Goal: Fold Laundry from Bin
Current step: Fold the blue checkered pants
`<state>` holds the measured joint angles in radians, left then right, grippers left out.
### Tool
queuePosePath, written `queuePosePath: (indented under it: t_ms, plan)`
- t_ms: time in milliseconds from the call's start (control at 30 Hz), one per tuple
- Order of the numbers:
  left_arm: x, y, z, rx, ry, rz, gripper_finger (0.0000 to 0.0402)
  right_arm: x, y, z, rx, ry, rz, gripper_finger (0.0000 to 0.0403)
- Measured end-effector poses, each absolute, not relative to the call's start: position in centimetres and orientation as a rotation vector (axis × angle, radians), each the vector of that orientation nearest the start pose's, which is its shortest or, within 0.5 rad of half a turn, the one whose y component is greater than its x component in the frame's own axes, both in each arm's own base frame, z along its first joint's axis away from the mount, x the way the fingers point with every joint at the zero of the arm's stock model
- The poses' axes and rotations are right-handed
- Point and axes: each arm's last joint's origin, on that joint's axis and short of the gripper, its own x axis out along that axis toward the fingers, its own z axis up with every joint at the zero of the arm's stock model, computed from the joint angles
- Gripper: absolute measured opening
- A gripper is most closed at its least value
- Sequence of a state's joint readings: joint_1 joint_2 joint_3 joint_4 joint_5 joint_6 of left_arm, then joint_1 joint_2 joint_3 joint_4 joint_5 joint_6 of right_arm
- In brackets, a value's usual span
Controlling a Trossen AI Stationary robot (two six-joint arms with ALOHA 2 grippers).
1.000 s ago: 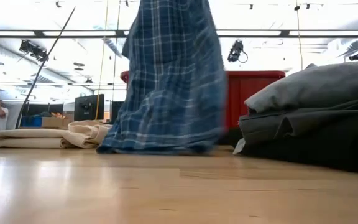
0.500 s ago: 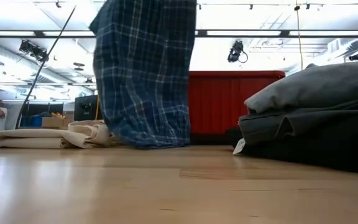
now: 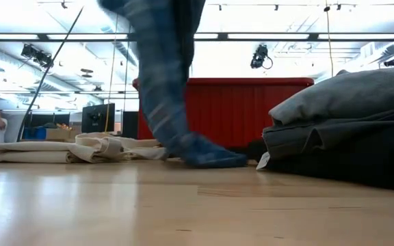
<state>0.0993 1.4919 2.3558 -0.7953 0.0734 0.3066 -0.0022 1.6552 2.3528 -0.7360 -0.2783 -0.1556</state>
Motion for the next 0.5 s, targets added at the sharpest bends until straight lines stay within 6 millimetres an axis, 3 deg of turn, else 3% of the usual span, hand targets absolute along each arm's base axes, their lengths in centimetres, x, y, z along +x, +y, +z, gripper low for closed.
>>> queuePosePath:
  t_ms: [100, 233, 500]
  plan:
    - [20.6, 2.1, 61.2, 0.323, -0.197, 0.067, 0.0000, 27.8, 0.6, 58.2, -0.186, -0.115, 0.220, 0.0016]
    - [20.1, 3.1, 62.7, 0.403, -0.347, 0.149, 0.0000, 26.9, 0.1, 60.0, -0.323, -0.255, 0.000, 0.0016]
    - [20.5, 6.4, 64.7, 0.549, -0.635, 0.319, 0.0000, 26.4, -2.7, 62.2, -0.565, -0.481, -0.269, 0.0015]
